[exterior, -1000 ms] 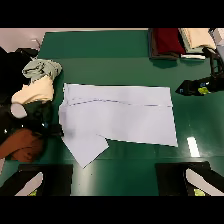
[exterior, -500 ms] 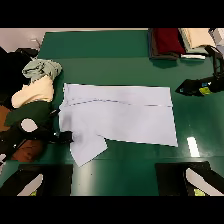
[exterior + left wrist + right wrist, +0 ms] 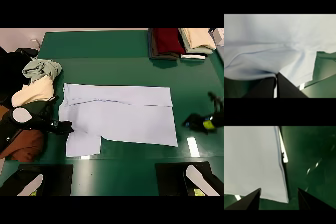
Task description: Fold the shirts.
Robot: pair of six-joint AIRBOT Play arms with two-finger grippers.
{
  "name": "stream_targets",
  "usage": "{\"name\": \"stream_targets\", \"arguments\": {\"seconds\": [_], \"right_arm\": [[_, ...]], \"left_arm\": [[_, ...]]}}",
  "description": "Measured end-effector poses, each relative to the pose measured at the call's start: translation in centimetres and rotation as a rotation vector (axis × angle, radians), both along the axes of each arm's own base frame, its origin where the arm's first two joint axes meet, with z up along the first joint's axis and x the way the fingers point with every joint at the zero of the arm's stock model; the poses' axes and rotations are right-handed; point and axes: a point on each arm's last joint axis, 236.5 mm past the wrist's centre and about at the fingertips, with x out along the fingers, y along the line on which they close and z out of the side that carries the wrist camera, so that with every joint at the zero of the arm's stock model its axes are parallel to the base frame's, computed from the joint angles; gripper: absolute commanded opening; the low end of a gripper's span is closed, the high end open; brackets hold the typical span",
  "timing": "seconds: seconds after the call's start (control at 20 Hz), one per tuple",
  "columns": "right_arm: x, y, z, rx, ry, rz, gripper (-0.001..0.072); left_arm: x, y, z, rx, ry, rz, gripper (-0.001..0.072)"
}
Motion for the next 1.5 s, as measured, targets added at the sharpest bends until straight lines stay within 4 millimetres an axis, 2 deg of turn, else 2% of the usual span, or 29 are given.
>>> {"name": "stream_targets", "arguments": {"seconds": [0.1,0.15,0.25,0.35,0.4,0.45,0.65,0.75,0.95,1.05,1.2,1.35,1.5], "right_arm": [[-2.9,0.7,-2.6,0.068,0.102,-0.040,0.0498],[-3.8,1.2,-3.5,0.094,0.139,-0.045,0.0451],[-4.7,2.6,-4.6,0.147,0.182,-0.039,0.0423],[-4.7,4.1,-5.1,0.189,0.195,-0.016,0.0271],[-4.3,4.6,-5.3,0.190,0.187,0.001,0.0131],[-3.8,5.0,-5.5,0.186,0.175,0.019,0.0026],[-2.0,5.2,-4.3,0.103,0.105,0.147,0.0013],[-1.9,5.1,-2.5,0.058,0.078,0.216,0.0013],[-2.6,3.2,1.3,-0.091,0.024,0.295,0.0013],[-2.4,2.2,3.0,-0.158,-0.015,0.302,0.0012],[-0.1,1.3,4.8,-0.214,-0.074,0.309,0.0012],[3.8,1.1,5.6,-0.239,-0.110,0.335,0.0012],[8.4,1.6,5.2,-0.243,-0.117,0.367,0.0014]], "left_arm": [[0.3,0.0,0.3,0.000,-0.012,-0.002,0.0027],[0.4,0.0,0.3,0.001,-0.016,-0.001,0.0027],[0.6,0.0,0.5,0.002,-0.024,-0.001,0.0027],[0.7,0.1,0.5,0.004,-0.028,-0.001,0.0026],[0.7,0.1,0.5,0.008,-0.030,-0.002,0.0026],[0.7,0.3,0.5,0.016,-0.029,-0.008,0.0026],[-0.4,1.2,1.1,0.069,-0.013,-0.060,0.0026],[-1.4,1.7,2.2,0.088,-0.025,-0.081,0.0026],[-4.6,2.1,4.4,0.096,-0.018,-0.098,0.0026],[-5.0,2.2,5.1,0.095,-0.028,-0.094,0.0026],[-2.6,2.2,5.8,0.095,-0.097,-0.055,0.0027],[2.1,2.3,6.3,0.113,-0.171,-0.017,0.0028],[7.3,2.6,5.9,0.147,-0.202,-0.002,0.0028]]}}
